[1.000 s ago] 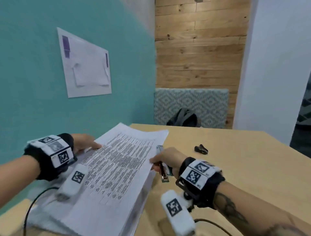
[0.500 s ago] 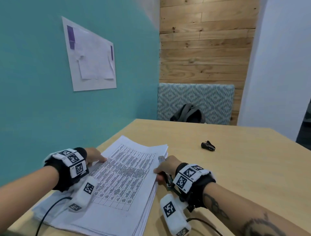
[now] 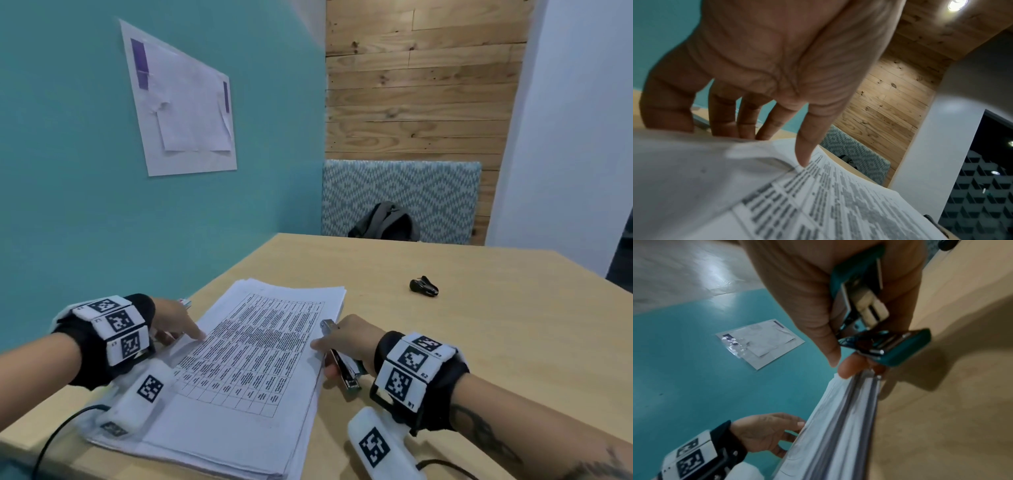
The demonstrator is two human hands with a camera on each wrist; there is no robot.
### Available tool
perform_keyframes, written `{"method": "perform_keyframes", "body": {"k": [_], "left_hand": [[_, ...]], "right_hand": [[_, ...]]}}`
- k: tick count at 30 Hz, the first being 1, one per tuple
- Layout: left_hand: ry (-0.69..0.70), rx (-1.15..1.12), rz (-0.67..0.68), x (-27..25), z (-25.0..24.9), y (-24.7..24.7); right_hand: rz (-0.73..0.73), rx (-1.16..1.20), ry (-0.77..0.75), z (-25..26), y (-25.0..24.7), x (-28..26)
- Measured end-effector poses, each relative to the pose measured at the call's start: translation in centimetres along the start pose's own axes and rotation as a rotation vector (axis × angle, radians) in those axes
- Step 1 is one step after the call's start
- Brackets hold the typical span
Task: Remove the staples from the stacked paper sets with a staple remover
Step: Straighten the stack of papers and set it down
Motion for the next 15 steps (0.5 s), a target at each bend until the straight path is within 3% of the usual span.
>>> {"method": "perform_keyframes", "body": {"k": [5, 11, 15], "left_hand": [[0.103, -0.033, 0.083, -0.9, -2.3, 0.9], [0.254, -0.182, 0.226, -4.6, -9.0, 4.5], [0.369, -0.226, 0.274, -7.9, -13.1, 6.3]], "right_hand": [[-0.101, -0.151, -0.005, -0.4, -2.3, 0.0], [-0.293, -0.162, 0.071, -3.5, -9.4, -2.5], [-0.331, -0.242, 0.122, -6.4, -13.3, -4.7]]}}
Point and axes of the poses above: each hand's wrist, its own x-axis towards the middle knuckle, its own y-axis out of the palm, z = x × y, the point moved 3 cm from there along x, towards the middle knuckle, and after that the axes turned 7 degrees about -z, right-handed, at the moved point
